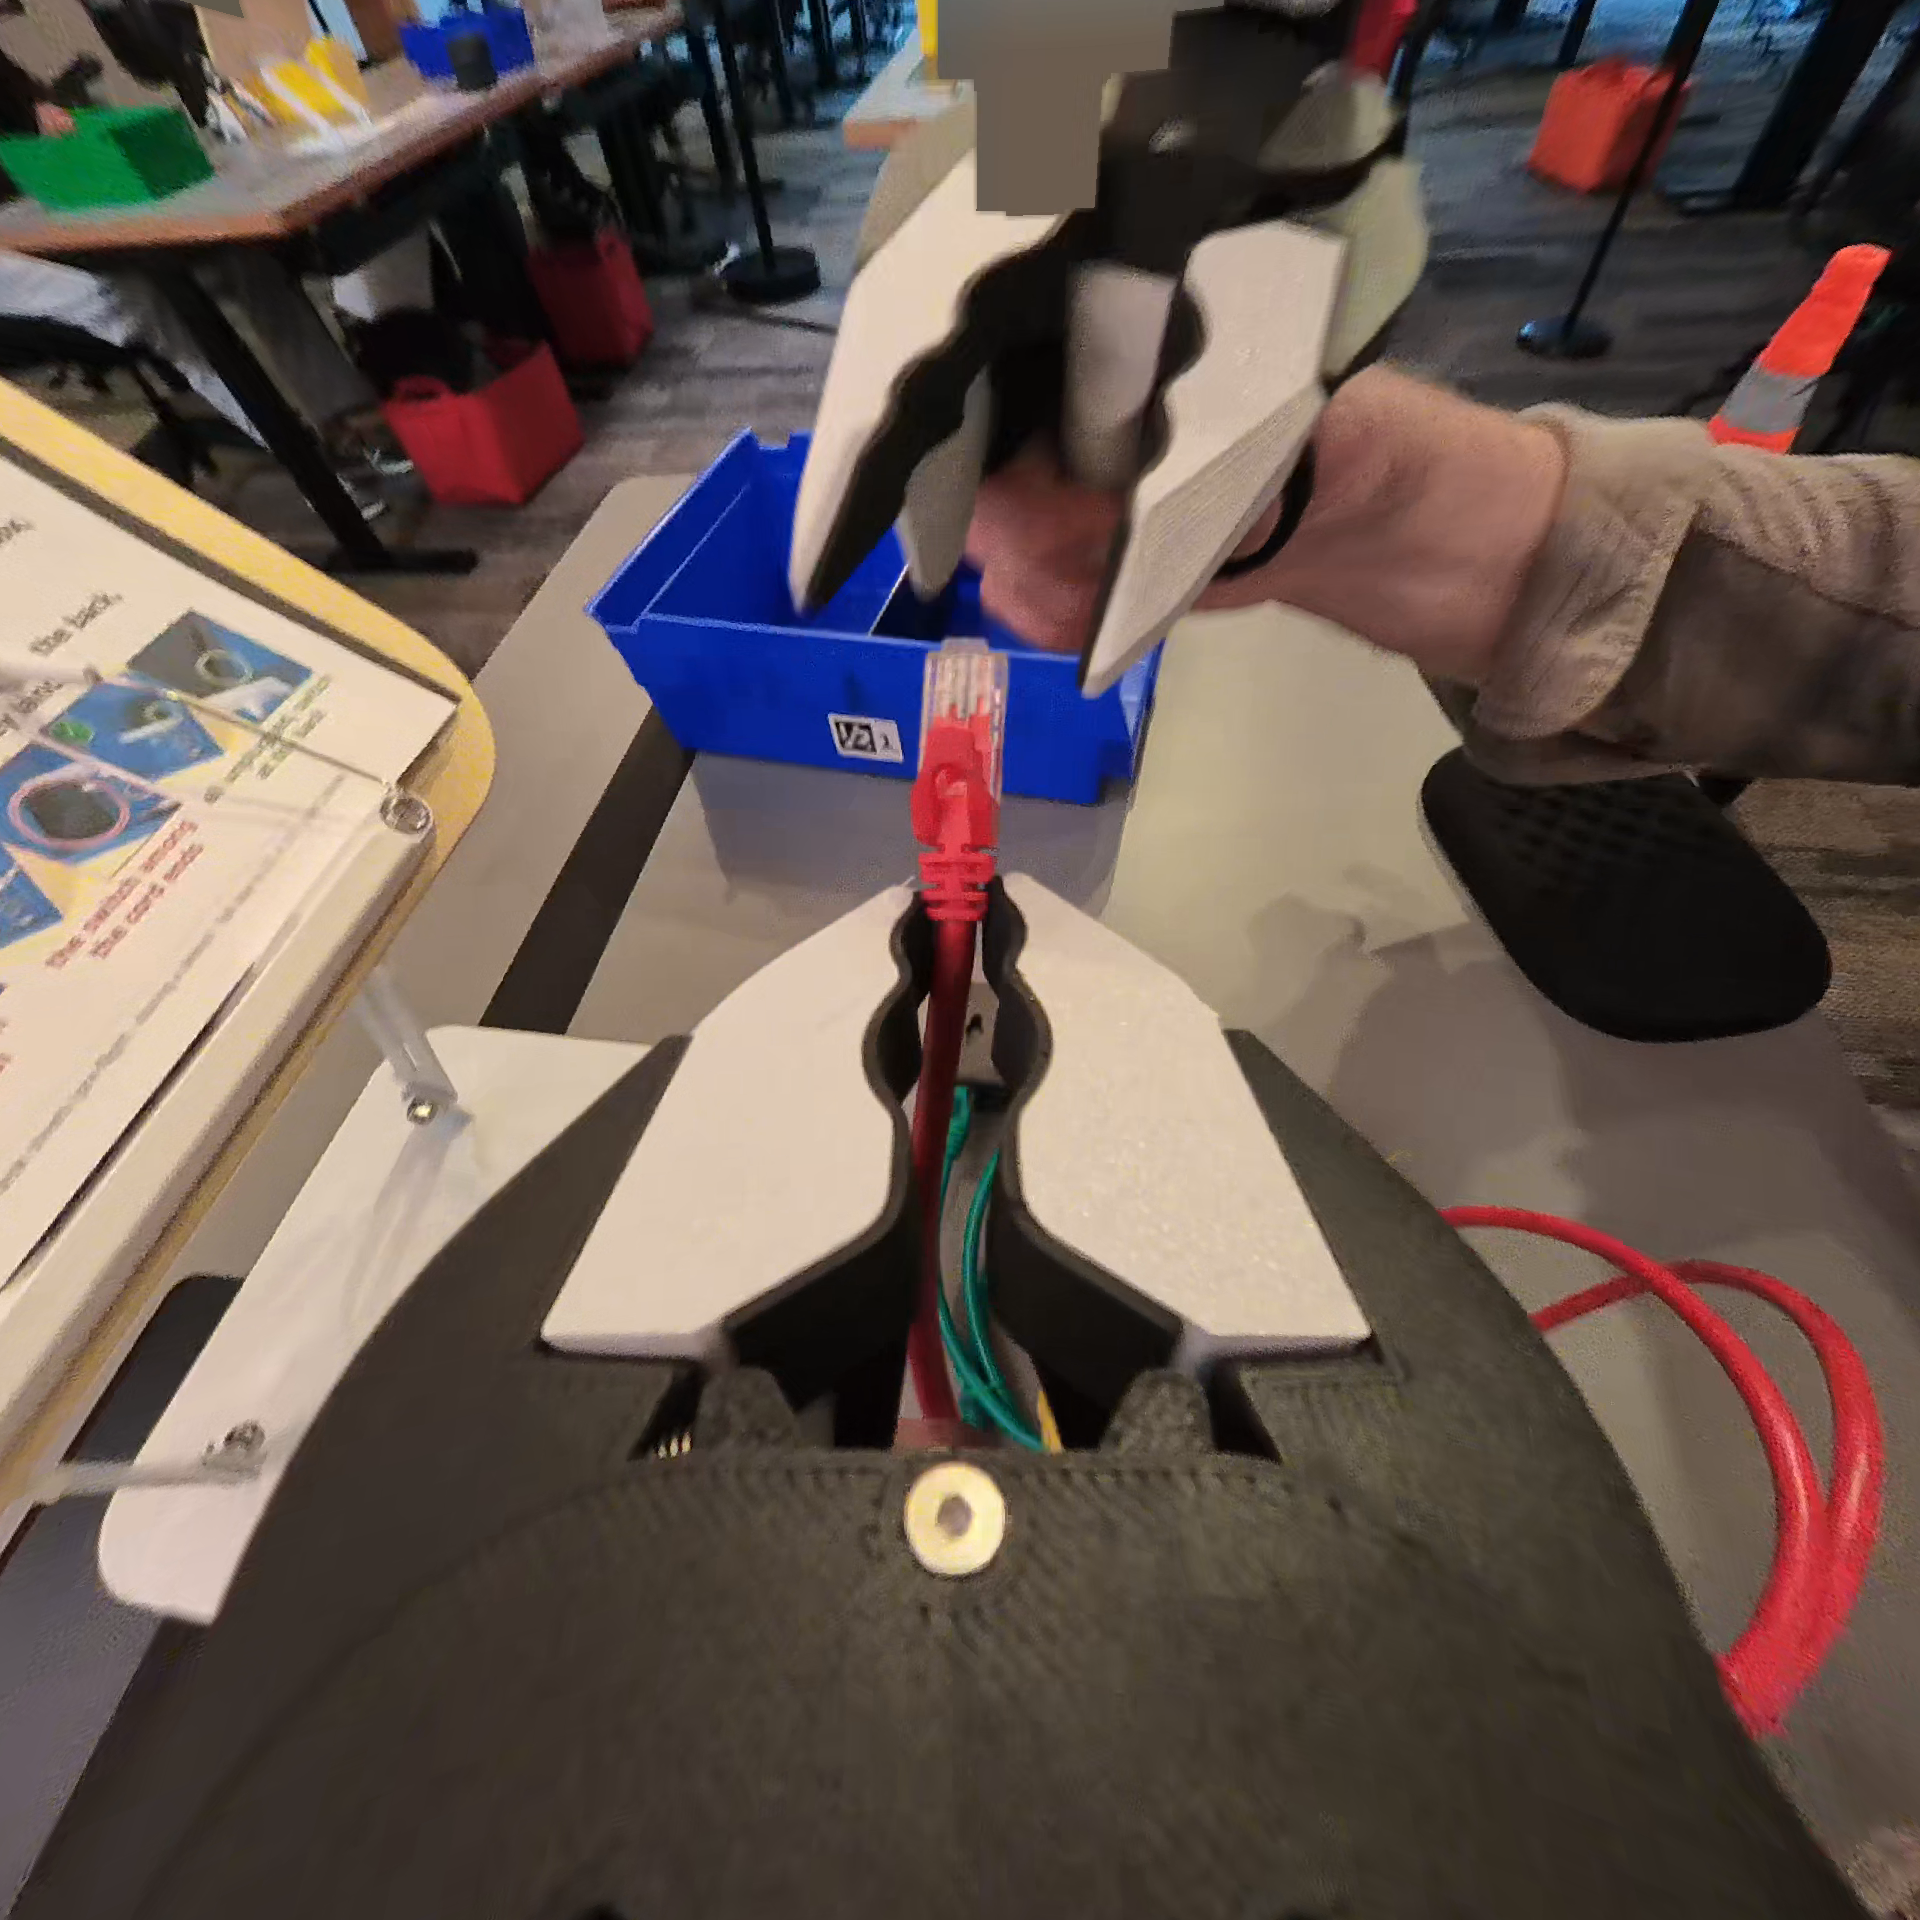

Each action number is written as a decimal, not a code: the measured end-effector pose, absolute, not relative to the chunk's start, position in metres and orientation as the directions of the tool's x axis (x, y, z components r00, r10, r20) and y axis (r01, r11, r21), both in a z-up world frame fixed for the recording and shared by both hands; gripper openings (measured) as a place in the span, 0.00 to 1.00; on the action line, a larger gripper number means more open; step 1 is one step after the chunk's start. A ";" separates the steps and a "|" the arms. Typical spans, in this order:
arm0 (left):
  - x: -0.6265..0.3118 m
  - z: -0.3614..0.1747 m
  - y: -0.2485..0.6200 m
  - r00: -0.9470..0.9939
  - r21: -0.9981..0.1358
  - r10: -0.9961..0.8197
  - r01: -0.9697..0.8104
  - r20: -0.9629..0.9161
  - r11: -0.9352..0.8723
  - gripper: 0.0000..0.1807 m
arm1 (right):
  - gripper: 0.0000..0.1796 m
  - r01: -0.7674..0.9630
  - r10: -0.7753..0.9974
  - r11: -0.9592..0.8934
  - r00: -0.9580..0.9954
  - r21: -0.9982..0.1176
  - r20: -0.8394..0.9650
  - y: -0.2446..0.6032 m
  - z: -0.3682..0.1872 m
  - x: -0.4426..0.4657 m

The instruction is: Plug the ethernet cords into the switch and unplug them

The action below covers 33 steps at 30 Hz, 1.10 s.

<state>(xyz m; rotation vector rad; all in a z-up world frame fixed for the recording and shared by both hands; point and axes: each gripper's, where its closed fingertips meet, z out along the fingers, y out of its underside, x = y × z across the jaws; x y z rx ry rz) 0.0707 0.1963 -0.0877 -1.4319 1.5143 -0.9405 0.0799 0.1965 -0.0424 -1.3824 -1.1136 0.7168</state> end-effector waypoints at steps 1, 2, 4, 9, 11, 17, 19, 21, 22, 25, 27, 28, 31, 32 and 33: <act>0.067 -0.089 0.200 0.023 -0.915 -0.997 -0.400 -0.072 0.057 0.05 | 0.21 0.300 0.877 0.169 0.389 -0.939 0.282 0.196 -0.043 0.086; 0.064 -0.091 0.203 0.048 -0.903 -0.997 -0.428 -0.057 0.031 0.05 | 0.22 0.424 0.814 0.236 0.405 -0.874 0.416 0.196 -0.044 0.091; 0.061 -0.093 0.201 0.053 -0.891 -0.998 -0.454 -0.024 -0.003 0.05 | 0.22 0.674 0.642 0.347 0.337 -0.653 0.689 0.193 -0.045 0.095; 0.064 -0.104 0.195 0.047 -0.858 -0.999 -0.512 0.017 -0.038 0.05 | 0.20 0.925 0.347 0.362 -0.019 -0.115 0.938 0.199 -0.065 0.080; 0.067 -0.103 0.191 0.045 -0.858 -0.999 -0.511 0.028 -0.047 0.05 | 0.17 0.942 0.295 0.335 -0.108 0.003 0.949 0.205 -0.075 0.077; 0.070 -0.097 0.187 0.018 -0.877 -0.999 -0.478 0.030 -0.035 0.05 | 0.05 0.948 0.227 0.319 -0.078 0.002 0.971 0.213 -0.068 0.077; 0.069 -0.089 0.185 0.001 -0.899 -1.000 -0.438 0.029 -0.027 0.06 | 0.05 0.938 0.236 0.341 -0.016 -0.067 0.972 0.211 -0.065 0.075; 0.066 -0.075 0.187 0.002 -0.931 -1.000 -0.365 0.026 -0.025 0.16 | 0.05 0.927 0.253 0.346 0.054 -0.143 0.966 0.212 -0.063 0.076; 0.062 -0.067 0.188 -0.006 -0.946 -0.999 -0.322 0.041 -0.037 0.21 | 0.05 0.917 0.257 0.356 0.090 -0.181 0.962 0.211 -0.061 0.076; 0.041 -0.029 0.195 -0.004 -0.993 -0.999 -0.109 0.033 -0.033 0.31 | 0.05 0.883 0.256 0.379 0.189 -0.278 0.948 0.210 -0.053 0.078; 0.020 -0.010 0.204 -0.045 -0.992 -0.993 0.054 0.110 -0.113 0.26 | 0.05 0.837 0.261 0.413 0.269 -0.359 0.927 0.205 -0.044 0.075; 0.011 -0.009 0.214 -0.041 -0.985 -0.990 0.098 0.135 -0.139 0.24 | 0.05 0.817 0.266 0.420 0.306 -0.395 0.914 0.204 -0.041 0.074; -0.002 -0.033 0.257 0.088 -0.973 -0.973 0.114 0.212 -0.201 0.13 | 0.05 0.720 0.309 0.437 0.444 -0.540 0.841 0.202 -0.027 0.073; 0.000 -0.050 0.265 0.127 -0.980 -0.972 0.047 0.200 -0.195 0.15 | 0.05 0.706 0.306 0.436 0.467 -0.558 0.830 0.202 -0.023 0.074; 0.006 -0.063 0.264 0.126 -0.984 -0.976 -0.005 0.176 -0.178 0.17 | 0.04 0.695 0.304 0.436 0.484 -0.572 0.820 0.203 -0.020 0.075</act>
